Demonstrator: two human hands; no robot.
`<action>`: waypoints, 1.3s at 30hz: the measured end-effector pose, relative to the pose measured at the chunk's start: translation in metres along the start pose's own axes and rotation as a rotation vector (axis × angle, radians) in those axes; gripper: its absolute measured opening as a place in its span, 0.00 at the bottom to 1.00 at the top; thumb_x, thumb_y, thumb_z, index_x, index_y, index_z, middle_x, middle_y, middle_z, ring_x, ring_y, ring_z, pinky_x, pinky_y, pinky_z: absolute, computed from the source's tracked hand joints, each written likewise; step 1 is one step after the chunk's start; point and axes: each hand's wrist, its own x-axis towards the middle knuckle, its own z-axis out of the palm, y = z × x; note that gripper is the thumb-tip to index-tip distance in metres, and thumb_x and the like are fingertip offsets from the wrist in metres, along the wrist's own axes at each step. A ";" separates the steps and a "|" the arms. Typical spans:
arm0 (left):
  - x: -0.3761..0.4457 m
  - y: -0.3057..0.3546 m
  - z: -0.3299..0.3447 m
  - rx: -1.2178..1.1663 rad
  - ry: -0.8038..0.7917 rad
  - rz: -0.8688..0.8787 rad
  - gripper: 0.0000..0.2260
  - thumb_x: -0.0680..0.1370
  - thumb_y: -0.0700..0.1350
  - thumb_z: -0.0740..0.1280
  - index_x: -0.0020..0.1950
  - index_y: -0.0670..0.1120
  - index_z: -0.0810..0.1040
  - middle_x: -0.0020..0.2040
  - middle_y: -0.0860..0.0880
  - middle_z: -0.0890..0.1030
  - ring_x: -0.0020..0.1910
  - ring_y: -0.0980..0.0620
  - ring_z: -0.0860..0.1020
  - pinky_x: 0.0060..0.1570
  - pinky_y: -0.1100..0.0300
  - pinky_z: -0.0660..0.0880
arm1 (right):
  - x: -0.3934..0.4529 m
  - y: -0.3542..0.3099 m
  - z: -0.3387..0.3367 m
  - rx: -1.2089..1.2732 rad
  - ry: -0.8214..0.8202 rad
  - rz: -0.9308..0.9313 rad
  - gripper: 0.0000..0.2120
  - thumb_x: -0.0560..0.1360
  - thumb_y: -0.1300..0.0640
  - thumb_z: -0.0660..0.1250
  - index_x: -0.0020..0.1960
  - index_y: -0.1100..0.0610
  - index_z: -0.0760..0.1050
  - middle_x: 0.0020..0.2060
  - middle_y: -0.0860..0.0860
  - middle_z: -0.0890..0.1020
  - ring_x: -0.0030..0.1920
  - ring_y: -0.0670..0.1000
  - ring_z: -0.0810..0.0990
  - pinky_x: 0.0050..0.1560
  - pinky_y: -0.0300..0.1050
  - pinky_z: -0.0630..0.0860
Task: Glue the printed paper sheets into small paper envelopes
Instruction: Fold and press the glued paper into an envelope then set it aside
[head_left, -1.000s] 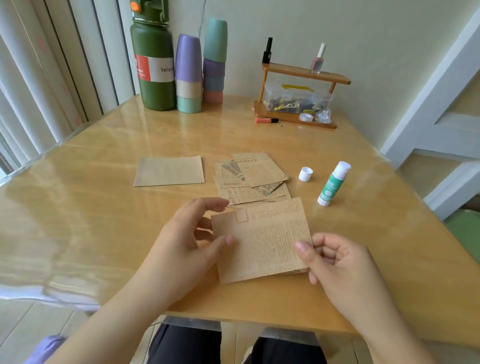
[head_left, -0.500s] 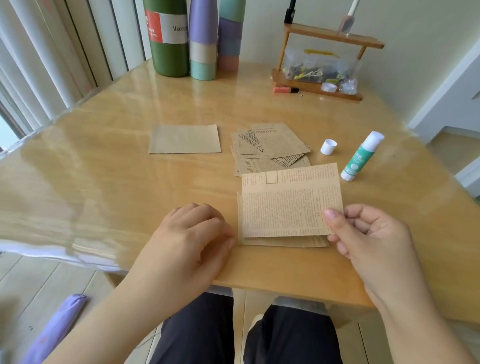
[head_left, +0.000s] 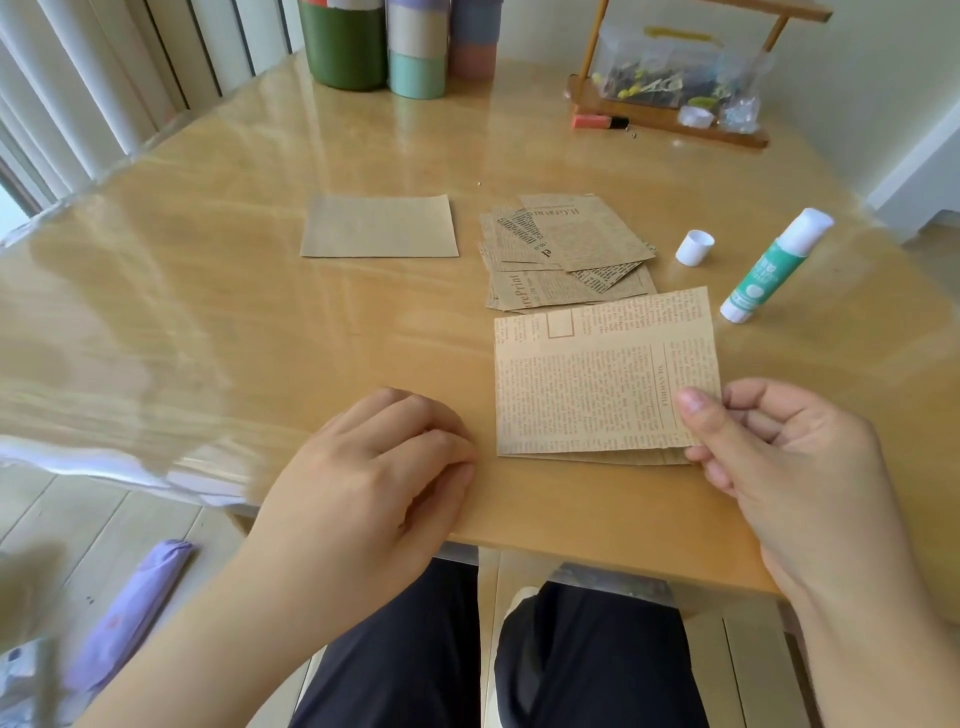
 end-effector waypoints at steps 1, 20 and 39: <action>0.000 0.000 0.000 0.005 -0.001 0.000 0.10 0.77 0.44 0.61 0.41 0.44 0.81 0.44 0.52 0.79 0.42 0.52 0.75 0.43 0.64 0.70 | 0.000 0.000 0.000 -0.008 0.000 -0.004 0.11 0.65 0.46 0.71 0.37 0.55 0.79 0.30 0.57 0.81 0.27 0.43 0.75 0.30 0.32 0.72; 0.002 0.002 0.000 0.062 -0.027 0.016 0.11 0.78 0.44 0.59 0.45 0.43 0.81 0.45 0.51 0.78 0.42 0.49 0.74 0.42 0.57 0.71 | 0.000 0.000 0.001 -0.011 -0.011 -0.009 0.13 0.65 0.47 0.71 0.39 0.57 0.78 0.31 0.60 0.81 0.25 0.43 0.75 0.29 0.32 0.71; 0.003 0.000 0.000 0.120 -0.096 0.071 0.15 0.78 0.43 0.56 0.55 0.47 0.82 0.48 0.48 0.77 0.45 0.45 0.75 0.42 0.52 0.75 | -0.001 0.000 0.001 -0.021 -0.016 -0.022 0.11 0.66 0.49 0.70 0.38 0.57 0.78 0.28 0.58 0.80 0.25 0.42 0.75 0.31 0.34 0.73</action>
